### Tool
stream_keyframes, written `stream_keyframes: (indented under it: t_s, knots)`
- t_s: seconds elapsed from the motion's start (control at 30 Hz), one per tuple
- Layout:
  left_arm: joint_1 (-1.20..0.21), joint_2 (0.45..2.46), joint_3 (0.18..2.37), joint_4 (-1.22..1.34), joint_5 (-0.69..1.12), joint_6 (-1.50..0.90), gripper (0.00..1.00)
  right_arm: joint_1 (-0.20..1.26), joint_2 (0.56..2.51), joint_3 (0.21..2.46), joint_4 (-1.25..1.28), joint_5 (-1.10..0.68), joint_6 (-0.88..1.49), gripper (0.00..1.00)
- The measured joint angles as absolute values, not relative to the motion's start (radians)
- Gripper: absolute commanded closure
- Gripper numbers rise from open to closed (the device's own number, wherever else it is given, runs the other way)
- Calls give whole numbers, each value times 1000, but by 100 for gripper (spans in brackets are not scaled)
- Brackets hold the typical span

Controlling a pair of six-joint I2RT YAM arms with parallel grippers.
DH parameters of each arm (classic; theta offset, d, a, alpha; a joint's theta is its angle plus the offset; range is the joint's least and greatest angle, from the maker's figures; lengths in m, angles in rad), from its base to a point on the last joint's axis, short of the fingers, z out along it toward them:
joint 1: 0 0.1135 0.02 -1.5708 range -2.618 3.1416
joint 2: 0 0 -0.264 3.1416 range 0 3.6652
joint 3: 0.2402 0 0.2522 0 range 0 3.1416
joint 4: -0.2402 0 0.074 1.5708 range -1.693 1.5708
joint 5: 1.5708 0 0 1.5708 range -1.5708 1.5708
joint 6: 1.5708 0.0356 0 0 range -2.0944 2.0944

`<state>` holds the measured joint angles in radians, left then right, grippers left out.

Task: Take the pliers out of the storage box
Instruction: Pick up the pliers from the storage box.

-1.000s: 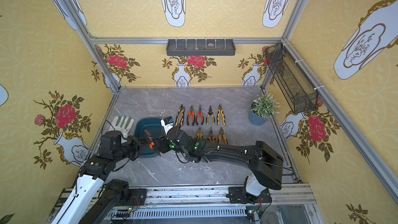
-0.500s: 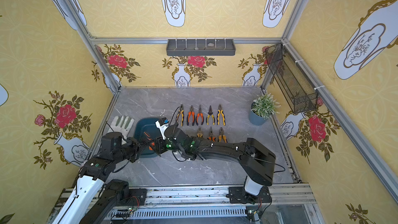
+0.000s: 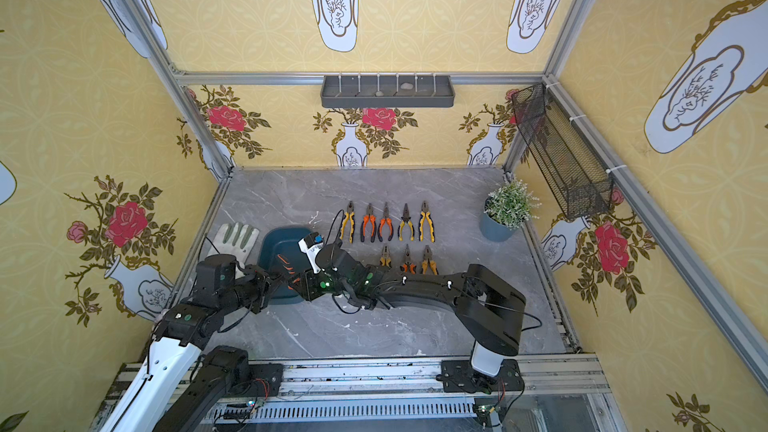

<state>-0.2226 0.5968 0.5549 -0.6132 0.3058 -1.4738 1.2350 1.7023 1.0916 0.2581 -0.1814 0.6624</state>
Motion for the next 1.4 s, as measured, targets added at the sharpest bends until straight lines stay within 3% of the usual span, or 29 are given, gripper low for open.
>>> stream_keyframes:
  t_s: [0.13, 0.2, 0.23, 0.3, 0.37, 0.43, 0.53, 0.73, 0.9, 0.97, 1.1, 1.23, 1.4]
  knots:
    - [-222, 591, 553, -609, 296, -1475, 100, 1234, 1707, 1096, 264, -188, 673, 100]
    - [-221, 586, 544, -597, 296, -1477, 100, 1234, 1707, 1097, 263, -187, 672, 100]
    - [-221, 582, 536, -586, 297, -1480, 91, 1233, 1707, 1098, 262, -187, 672, 100]
    - [-221, 574, 523, -568, 302, -1485, 57, 1232, 1706, 1098, 259, -187, 668, 100]
    - [-222, 568, 521, -553, 320, -1476, 39, 1229, 1694, 1098, 240, -187, 662, 100]
    - [-221, 565, 540, -556, 330, -1451, 22, 1219, 1657, 1082, 226, -197, 660, 100]
    - [-221, 571, 603, -567, 335, -1397, 14, 1180, 1573, 1057, 179, -197, 653, 100]
    - [-221, 570, 649, -490, 399, -1261, 14, 1037, 1382, 1059, -53, -212, 583, 100]
    - [-221, 611, 628, -340, 494, -1080, 28, 773, 1283, 1082, -261, -508, 527, 100]
    - [-221, 639, 645, -315, 523, -976, 32, 743, 1282, 1081, -350, -661, 500, 100]
    - [-223, 646, 654, -283, 567, -803, 33, 844, 1250, 1017, -414, -916, 476, 100]
    - [-226, 641, 658, -247, 650, -678, 46, 1083, 1241, 949, -343, -1077, 505, 100]
    - [-265, 623, 637, -154, 822, -634, 42, 1275, 1210, 939, -228, -1207, 524, 100]
